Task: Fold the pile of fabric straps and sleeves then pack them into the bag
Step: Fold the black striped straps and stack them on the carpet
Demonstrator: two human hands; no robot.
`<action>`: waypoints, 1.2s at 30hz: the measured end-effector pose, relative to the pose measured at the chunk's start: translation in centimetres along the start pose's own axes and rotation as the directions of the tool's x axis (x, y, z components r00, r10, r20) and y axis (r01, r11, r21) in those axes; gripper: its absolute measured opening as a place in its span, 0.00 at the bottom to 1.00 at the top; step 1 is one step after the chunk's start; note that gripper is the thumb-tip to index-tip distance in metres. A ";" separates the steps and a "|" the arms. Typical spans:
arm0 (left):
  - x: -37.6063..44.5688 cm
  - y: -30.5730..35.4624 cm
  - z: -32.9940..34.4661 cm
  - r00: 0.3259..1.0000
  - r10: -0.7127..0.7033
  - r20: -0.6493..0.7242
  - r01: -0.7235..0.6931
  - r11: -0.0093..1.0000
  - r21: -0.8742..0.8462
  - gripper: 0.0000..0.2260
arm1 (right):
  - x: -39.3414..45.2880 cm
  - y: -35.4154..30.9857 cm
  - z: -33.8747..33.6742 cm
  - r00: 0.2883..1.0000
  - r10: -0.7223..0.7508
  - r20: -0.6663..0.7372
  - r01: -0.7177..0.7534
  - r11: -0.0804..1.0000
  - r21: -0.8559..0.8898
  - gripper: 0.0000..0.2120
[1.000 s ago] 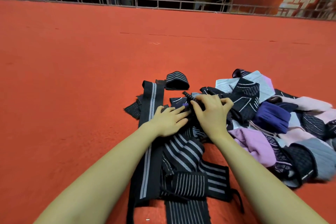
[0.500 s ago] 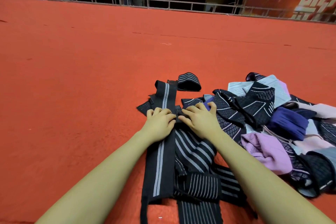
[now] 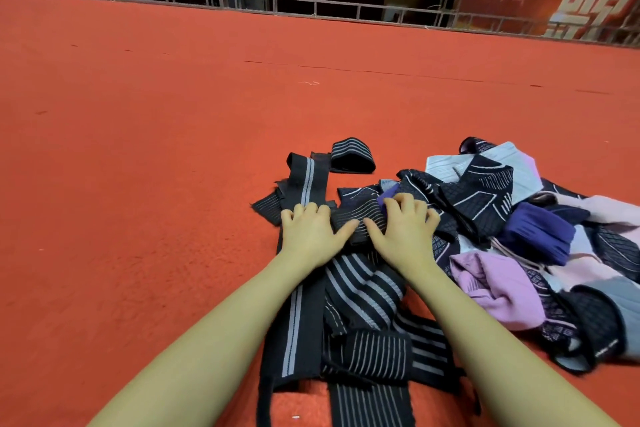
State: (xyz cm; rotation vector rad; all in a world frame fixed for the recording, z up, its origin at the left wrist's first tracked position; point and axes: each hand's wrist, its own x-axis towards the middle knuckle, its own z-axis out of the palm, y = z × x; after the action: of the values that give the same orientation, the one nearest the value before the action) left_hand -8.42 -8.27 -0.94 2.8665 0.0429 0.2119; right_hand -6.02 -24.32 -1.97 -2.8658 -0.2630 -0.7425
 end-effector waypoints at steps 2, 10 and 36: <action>0.1 1.0 0.2 0.999 -0.038 0.023 0.036 0.997 0.065 0.32 | -0.4 0.3 0.1 0.999 0.026 0.033 -0.026 1.000 0.001 0.21; -0.2 2.0 1.2 0.996 -0.071 -0.046 0.070 0.997 -0.014 0.14 | -1.5 0.3 0.2 1.000 0.027 0.012 -0.028 0.995 0.093 0.15; 0.2 -4.4 2.6 0.911 0.356 -0.208 -0.392 0.904 -0.169 0.18 | 0.6 -1.0 1.7 0.838 -0.456 -0.298 0.451 0.888 -0.091 0.13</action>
State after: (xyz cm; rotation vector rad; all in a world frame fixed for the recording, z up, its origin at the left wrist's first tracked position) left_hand -7.92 -4.73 -4.58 2.6133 -0.4761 0.5079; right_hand -4.93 -22.95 -3.07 -2.6599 -0.9147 -1.2679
